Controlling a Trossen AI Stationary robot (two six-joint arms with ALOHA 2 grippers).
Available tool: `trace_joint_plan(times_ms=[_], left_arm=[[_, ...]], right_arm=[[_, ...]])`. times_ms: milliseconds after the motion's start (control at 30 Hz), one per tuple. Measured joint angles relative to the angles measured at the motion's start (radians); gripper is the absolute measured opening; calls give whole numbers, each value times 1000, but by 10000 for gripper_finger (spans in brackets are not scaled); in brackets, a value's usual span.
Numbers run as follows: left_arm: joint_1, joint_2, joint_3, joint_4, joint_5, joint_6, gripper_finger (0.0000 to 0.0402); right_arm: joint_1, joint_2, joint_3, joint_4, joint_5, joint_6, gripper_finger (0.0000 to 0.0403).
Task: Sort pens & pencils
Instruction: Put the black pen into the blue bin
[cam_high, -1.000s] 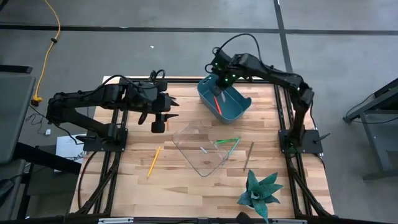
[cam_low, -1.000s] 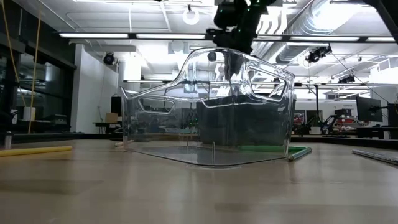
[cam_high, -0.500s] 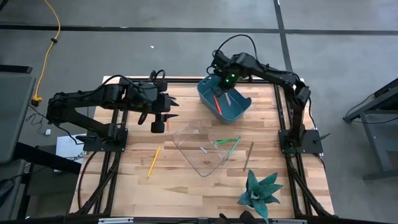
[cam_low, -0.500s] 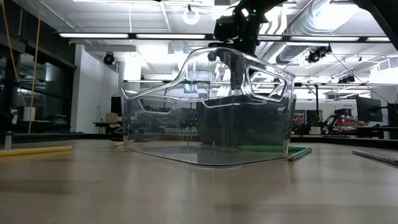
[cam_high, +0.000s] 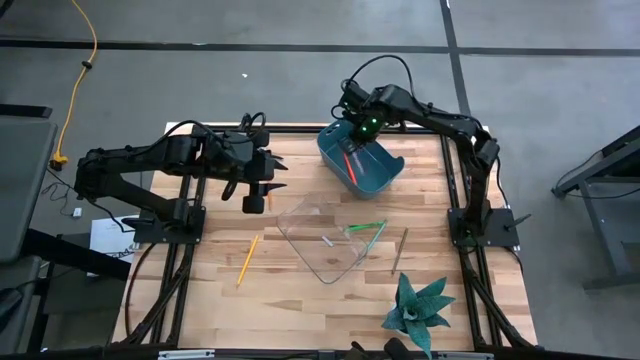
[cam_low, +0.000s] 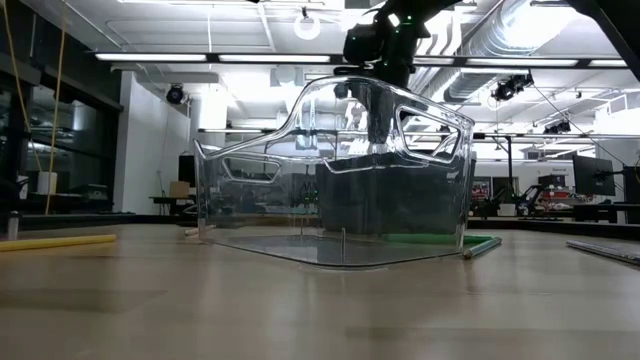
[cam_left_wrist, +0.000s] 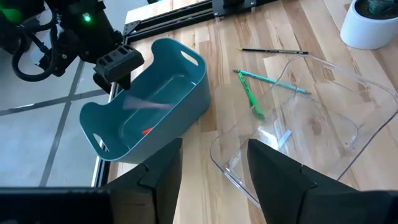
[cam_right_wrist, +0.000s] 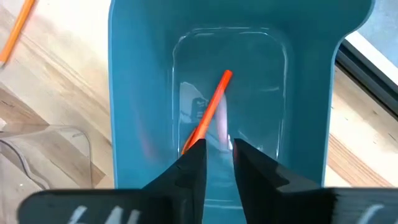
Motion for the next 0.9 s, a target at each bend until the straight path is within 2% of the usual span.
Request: trace_joint_plan(times_ms=[267,367,467,633,900], left_arm=[[2,0,0,-60,-16,25,168],[41,0,0,-100,-38,61,168],[121,9,0,-116,-21,82,168],[277,30,0,-125,66,138,168],[518,137,-1,-144,200,288,168]], right_arm=[[1,0,0,4,0,-20,94],[9,0,0,15,1,-19,94],[26,0,0,35,1,-21,94],[74,-3,-1,111,-24,-39,94],[147,-83,-1,238,-29,-107,94]])
